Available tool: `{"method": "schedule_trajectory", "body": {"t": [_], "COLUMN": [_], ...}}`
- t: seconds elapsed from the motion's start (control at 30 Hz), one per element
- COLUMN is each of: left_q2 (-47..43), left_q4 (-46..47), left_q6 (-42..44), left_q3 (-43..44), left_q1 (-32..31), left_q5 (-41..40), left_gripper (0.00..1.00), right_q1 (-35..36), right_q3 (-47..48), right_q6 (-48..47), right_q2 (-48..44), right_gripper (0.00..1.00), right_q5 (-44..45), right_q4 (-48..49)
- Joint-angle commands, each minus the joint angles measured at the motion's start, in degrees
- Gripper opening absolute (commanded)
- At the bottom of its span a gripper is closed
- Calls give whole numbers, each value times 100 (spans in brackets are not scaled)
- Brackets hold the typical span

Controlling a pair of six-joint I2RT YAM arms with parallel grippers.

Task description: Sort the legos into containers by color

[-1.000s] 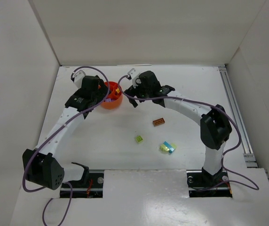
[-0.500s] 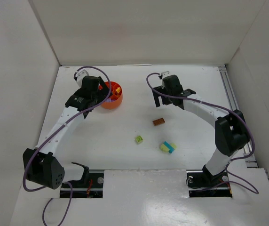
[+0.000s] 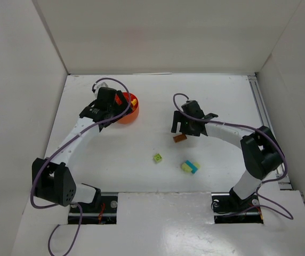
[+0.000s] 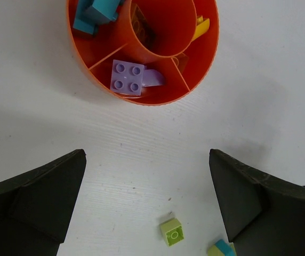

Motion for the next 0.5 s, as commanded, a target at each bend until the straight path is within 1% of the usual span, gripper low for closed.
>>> {"method": "schedule_trajectory", "body": {"t": [0.0,0.1,0.23,0.3,0.47], "left_q2": [0,62,62,62,-52], "left_q4": [256,256,309,309,309], "left_q6": [101,101,101,101,48], "left_q3": [-123,-123,-184,-184,-246], "left_q1": [33,33,33,33,33], "left_q5": [377,439,492,492,492], "left_gripper": [100,100,100,100,100], "right_q1": [90,143,195,248,248], "right_q3": [75,-75,-127,-180,-391], "right_q6": [922,1125,1249,1319,1434], "right_q2": [-124,-124,-124,-176,-247], "right_gripper": [96,94,94,94,94], "right_q5": [-14,39,39,231,180], "right_q4": [221,220,-78,-227,0]}}
